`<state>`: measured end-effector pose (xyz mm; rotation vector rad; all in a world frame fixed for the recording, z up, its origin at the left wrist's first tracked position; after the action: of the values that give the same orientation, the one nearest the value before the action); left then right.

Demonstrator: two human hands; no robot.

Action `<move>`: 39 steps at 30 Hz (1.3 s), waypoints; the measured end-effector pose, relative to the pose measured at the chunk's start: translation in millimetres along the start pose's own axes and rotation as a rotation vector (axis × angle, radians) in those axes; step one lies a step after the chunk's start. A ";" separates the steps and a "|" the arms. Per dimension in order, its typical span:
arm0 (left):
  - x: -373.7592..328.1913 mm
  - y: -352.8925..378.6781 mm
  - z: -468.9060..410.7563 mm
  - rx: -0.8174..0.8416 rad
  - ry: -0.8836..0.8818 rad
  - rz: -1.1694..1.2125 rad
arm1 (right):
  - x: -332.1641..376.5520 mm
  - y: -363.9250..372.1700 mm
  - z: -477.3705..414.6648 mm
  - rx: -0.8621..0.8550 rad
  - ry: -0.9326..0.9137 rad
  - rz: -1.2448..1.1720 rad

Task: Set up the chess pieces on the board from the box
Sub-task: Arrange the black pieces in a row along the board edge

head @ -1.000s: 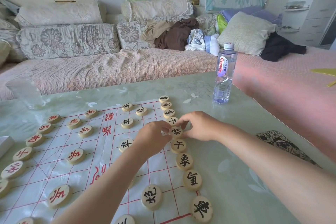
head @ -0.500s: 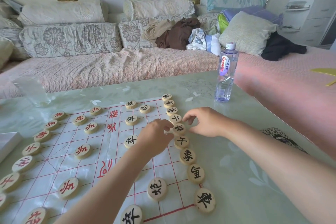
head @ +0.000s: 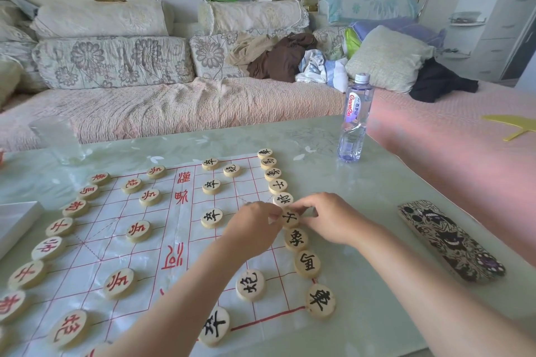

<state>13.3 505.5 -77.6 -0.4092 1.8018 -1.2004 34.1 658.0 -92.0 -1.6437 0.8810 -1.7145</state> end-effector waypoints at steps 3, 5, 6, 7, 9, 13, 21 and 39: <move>-2.3 0.6 -1.0 0.000 0.013 0.017 | -1.3 0.8 -1.6 -0.019 -0.001 -0.009; 1.1 1.5 -1.5 -0.009 -0.010 0.053 | -2.4 -1.2 -1.3 -0.023 -0.002 -0.024; 2.9 1.4 -1.4 -0.020 -0.021 0.062 | -2.7 -1.7 -1.0 -0.020 -0.005 -0.031; 5.0 0.9 -1.1 -0.038 -0.031 0.063 | -3.3 -1.7 -0.5 -0.015 -0.005 -0.044; 9.8 -0.5 -0.6 -0.078 -0.054 0.038 | -4.9 -1.0 0.0 -0.006 -0.005 -0.069; 11.4 3.4 -0.6 -0.077 -0.083 0.065 | -5.9 -0.2 -1.0 0.001 0.005 -0.057; 11.6 5.1 -0.9 -0.109 -0.089 0.067 | -7.7 1.8 -2.1 0.006 0.030 -0.033; 10.3 5.2 -1.7 -0.082 -0.080 0.059 | 1.7 -0.3 -1.4 0.051 -0.003 -0.011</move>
<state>7.4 501.9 -87.0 -0.4419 1.7856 -1.0583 32.6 656.9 -90.8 -1.6203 0.8211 -1.7276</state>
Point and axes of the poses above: each hand's wrist, its own z-axis away from the middle knuckle, its own y-axis out of the palm, x = y × z, the point moved 8 cm from there along -z, towards the middle knuckle, and after that the axes turned 6 degrees about y, right-handed, at the moved point
